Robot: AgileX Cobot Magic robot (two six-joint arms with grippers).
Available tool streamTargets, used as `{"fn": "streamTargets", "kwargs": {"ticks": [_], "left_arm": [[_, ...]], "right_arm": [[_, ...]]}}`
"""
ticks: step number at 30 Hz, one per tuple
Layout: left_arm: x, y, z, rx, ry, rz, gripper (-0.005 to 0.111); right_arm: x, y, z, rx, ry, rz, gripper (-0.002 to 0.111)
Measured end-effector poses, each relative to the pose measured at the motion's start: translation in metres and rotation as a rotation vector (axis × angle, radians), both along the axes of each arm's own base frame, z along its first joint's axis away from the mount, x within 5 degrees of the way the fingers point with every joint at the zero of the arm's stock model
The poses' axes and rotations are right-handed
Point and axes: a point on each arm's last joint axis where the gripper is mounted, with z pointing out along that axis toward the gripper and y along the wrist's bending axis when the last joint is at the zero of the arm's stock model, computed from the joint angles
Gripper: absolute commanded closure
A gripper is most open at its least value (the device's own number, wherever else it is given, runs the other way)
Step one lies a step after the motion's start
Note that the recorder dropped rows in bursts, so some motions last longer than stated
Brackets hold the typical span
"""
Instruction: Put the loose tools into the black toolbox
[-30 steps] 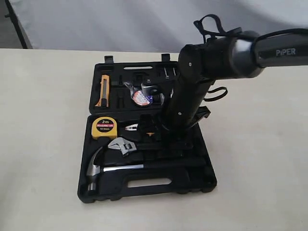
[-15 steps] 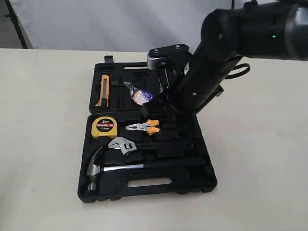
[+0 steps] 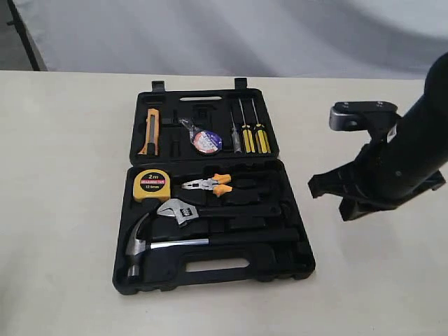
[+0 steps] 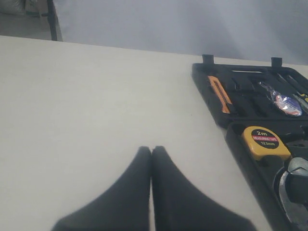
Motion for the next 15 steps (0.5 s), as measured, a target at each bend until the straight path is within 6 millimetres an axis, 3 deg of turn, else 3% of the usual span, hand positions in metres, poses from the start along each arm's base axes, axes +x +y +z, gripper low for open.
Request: {"fn": "streamTargets", "kwargs": {"ticks": [5,15], "left_arm": [[0.0,0.0,0.0,0.0,0.0,0.0,0.105],[0.0,0.0,0.0,0.0,0.0,0.0,0.105]], "right_arm": [[-0.011,0.004,-0.021,-0.006,0.02,0.001,0.109],[-0.006,0.033,-0.072,-0.023,0.082,0.032,0.109]]}}
